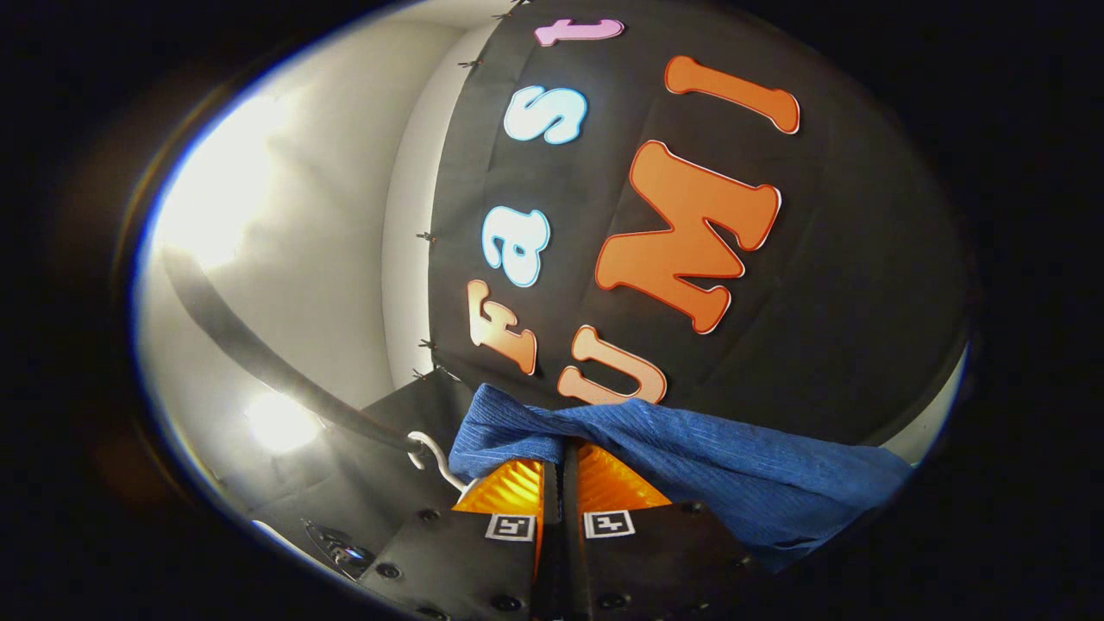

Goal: Grasp the clothes on the hanger with both hands and then place them into the laundry hamper below.

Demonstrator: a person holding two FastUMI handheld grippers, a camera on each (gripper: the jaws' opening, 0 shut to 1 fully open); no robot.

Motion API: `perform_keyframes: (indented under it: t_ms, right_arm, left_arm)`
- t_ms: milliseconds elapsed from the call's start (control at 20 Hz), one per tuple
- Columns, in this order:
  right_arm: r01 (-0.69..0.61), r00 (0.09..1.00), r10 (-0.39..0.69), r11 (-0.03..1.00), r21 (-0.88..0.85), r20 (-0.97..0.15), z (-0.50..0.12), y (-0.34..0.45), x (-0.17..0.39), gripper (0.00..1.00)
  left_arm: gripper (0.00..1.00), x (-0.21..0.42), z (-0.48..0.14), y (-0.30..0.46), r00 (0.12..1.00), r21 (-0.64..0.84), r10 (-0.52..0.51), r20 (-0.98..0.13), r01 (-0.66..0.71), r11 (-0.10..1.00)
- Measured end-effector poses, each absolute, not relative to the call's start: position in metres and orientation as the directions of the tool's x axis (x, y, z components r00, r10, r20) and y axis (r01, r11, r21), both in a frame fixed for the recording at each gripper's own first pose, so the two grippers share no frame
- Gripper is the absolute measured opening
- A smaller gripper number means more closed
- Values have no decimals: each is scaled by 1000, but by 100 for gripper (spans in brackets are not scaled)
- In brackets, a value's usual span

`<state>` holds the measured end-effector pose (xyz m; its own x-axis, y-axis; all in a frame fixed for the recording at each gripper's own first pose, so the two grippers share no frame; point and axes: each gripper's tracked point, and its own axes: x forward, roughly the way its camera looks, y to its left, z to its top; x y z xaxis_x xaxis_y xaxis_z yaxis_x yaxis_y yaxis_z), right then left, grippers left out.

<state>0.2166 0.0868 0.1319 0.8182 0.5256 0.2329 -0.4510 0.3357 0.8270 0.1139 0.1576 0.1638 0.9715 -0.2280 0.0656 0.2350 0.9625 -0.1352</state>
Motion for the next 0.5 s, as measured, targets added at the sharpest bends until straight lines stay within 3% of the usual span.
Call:
perform_keyframes:
  t_ms: [500]
  right_arm:
    - [-445, 829, 485, 271, 854, 278, 145, 61, 225, 7]
  left_arm:
    - [0, 155, 171, 178, 968, -60, -242, 70, 247, 967]
